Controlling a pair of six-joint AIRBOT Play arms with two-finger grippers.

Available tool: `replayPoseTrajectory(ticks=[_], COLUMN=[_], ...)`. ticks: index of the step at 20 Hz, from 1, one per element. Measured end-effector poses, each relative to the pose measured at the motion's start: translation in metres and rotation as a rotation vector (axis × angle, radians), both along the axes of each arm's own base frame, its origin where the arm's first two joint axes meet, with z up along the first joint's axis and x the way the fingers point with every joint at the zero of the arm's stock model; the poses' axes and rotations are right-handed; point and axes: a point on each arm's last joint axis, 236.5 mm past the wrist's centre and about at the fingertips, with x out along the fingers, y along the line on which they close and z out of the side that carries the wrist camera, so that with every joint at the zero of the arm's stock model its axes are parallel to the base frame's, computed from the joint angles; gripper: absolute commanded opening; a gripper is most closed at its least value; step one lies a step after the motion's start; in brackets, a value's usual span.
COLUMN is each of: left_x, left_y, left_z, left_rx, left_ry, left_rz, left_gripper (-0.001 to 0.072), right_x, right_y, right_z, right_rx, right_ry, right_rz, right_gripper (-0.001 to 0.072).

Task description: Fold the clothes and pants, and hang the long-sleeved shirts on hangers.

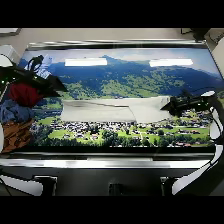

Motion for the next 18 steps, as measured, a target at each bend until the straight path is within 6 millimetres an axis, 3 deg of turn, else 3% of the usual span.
replayPoseTrajectory(ticks=[1, 2, 3, 4, 8, 13, 15, 18], left_x=[0.001, 0.005, 0.011, 0.016, 0.020, -0.007, -0.017, -0.027], left_y=[-0.013, -0.026, -0.042, -0.060, -0.143, -0.234, -0.271, -0.325], left_z=[0.000, -0.001, -0.003, -0.008, -0.052, -0.134, -0.152, -0.161], left_rx=[-0.001, -0.001, -0.003, -0.005, -0.013, 0.005, -0.029, -0.118], left_ry=[-0.016, -0.040, -0.070, -0.099, -0.141, -0.044, -0.018, 0.015], left_rz=[-0.016, -0.026, -0.034, -0.044, -0.106, -0.136, -0.105, -0.015], left_gripper=[0.0590, 0.0332, 0.0119, 0.0043, 0.0043, 0.0043, 0.0023, 0.0023], right_x=[0.001, 0.001, 0.003, 0.004, 0.004, -0.023, -0.038, -0.060], right_y=[0.007, 0.014, 0.021, 0.028, 0.064, 0.119, 0.138, 0.160], right_z=[0.004, 0.011, 0.021, 0.034, 0.109, 0.215, 0.245, 0.279], right_rx=[-0.003, -0.004, -0.010, -0.018, -0.066, -0.104, -0.106, -0.103], right_ry=[-0.007, -0.017, -0.036, -0.061, -0.197, -0.379, -0.427, -0.481], right_rz=[0.017, 0.033, 0.050, 0.069, 0.128, 0.182, 0.196, 0.208], right_gripper=[0.0045, 0.0045, 0.0044, 0.0044, 0.0044, 0.0045, 0.0045, 0.0045])
